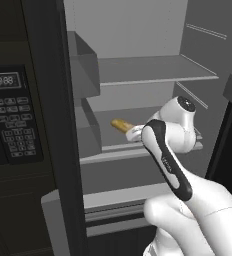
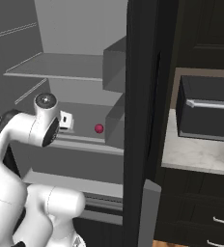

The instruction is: Move the baguette and radish from the top shelf to the second highest shelf to make space. Then, place the pitcher from the counter on the cleared top shelf.

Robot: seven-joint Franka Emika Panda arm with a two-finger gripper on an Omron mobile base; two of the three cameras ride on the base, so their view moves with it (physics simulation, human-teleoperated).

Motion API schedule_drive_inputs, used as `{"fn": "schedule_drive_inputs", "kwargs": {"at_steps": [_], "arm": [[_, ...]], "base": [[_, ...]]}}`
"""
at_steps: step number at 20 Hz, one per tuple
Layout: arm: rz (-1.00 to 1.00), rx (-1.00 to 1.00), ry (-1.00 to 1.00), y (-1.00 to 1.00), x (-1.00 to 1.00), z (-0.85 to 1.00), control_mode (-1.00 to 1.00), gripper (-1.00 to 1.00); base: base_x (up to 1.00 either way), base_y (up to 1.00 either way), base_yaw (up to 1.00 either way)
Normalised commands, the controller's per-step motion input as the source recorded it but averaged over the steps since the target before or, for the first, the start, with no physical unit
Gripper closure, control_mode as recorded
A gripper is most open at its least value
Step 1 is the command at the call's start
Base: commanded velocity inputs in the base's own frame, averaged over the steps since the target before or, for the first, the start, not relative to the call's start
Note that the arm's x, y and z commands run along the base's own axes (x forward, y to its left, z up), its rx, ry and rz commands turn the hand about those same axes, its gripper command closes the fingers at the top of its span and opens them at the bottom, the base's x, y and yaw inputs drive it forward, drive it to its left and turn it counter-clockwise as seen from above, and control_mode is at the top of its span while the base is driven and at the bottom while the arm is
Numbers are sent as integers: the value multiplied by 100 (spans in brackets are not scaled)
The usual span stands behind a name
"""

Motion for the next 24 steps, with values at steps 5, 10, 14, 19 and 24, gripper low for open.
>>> {"fn": "schedule_drive_inputs", "kwargs": {"at_steps": [5,10,14,19,24], "arm": [[-4,0,0,0,67,-47,-100,100],[-1,0,1,1,64,-55,-100,100],[-2,0,2,19,64,-31,-100,100],[-3,-1,0,26,65,-19,-100,100],[-5,-1,0,21,61,-7,-100,-100]], "base": [[0,0,0],[0,0,0],[0,0,0],[0,0,0],[0,0,0]]}}
